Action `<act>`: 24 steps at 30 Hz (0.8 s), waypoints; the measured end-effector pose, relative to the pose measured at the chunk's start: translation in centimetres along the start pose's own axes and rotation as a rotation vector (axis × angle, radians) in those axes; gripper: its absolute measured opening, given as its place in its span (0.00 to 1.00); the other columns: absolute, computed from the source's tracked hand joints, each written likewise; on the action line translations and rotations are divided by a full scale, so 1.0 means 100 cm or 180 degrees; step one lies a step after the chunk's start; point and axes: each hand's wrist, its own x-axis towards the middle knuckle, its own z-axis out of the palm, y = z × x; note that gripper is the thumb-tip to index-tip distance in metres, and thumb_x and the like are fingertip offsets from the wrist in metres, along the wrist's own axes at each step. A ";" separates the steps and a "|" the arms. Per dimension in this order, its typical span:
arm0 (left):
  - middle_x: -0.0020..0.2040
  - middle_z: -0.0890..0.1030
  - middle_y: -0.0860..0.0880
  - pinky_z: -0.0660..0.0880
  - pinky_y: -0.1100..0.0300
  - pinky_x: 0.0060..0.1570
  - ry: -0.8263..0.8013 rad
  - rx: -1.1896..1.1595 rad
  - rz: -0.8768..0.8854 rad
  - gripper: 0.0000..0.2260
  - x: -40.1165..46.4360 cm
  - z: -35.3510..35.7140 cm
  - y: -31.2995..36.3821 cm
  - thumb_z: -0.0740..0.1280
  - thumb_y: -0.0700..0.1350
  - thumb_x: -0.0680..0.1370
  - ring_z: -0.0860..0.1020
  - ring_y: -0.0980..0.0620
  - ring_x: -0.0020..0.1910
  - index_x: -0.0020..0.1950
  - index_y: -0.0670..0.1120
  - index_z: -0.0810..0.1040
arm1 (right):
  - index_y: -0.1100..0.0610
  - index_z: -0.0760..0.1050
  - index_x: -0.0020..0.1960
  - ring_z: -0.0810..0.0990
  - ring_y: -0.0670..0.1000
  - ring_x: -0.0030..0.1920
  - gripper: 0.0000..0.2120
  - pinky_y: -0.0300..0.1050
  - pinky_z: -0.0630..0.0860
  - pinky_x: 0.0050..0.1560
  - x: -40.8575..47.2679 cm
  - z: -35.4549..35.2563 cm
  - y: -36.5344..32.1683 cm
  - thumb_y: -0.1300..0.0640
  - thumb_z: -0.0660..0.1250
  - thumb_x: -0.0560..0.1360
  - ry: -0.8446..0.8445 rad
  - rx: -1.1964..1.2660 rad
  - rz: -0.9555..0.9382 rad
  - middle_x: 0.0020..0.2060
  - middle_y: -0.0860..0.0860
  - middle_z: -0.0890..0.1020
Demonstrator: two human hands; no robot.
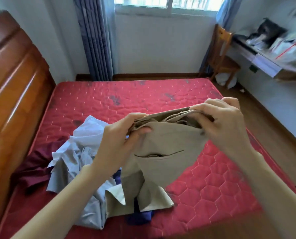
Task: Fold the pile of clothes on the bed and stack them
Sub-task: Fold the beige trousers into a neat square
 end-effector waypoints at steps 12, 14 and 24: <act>0.42 0.80 0.58 0.72 0.74 0.41 -0.0148 0.0085 0.0327 0.09 0.023 0.021 0.005 0.73 0.35 0.72 0.77 0.65 0.40 0.51 0.42 0.84 | 0.56 0.83 0.45 0.78 0.51 0.46 0.03 0.49 0.74 0.51 -0.019 -0.013 0.000 0.57 0.72 0.73 -0.0215 -0.0110 0.1032 0.42 0.49 0.81; 0.42 0.81 0.57 0.73 0.72 0.40 -0.0176 0.0068 0.0398 0.09 0.027 0.022 0.007 0.73 0.33 0.71 0.77 0.62 0.41 0.50 0.42 0.84 | 0.57 0.81 0.52 0.77 0.51 0.54 0.11 0.51 0.73 0.59 -0.020 -0.008 -0.018 0.50 0.69 0.75 -0.0092 0.0009 0.0854 0.50 0.50 0.80; 0.44 0.82 0.59 0.77 0.65 0.44 0.0014 -0.0342 0.0234 0.11 0.036 0.017 -0.003 0.72 0.33 0.73 0.80 0.61 0.42 0.51 0.46 0.82 | 0.58 0.77 0.50 0.78 0.53 0.45 0.14 0.50 0.72 0.48 0.001 0.027 -0.034 0.48 0.68 0.75 -0.0678 0.0117 0.0430 0.43 0.50 0.81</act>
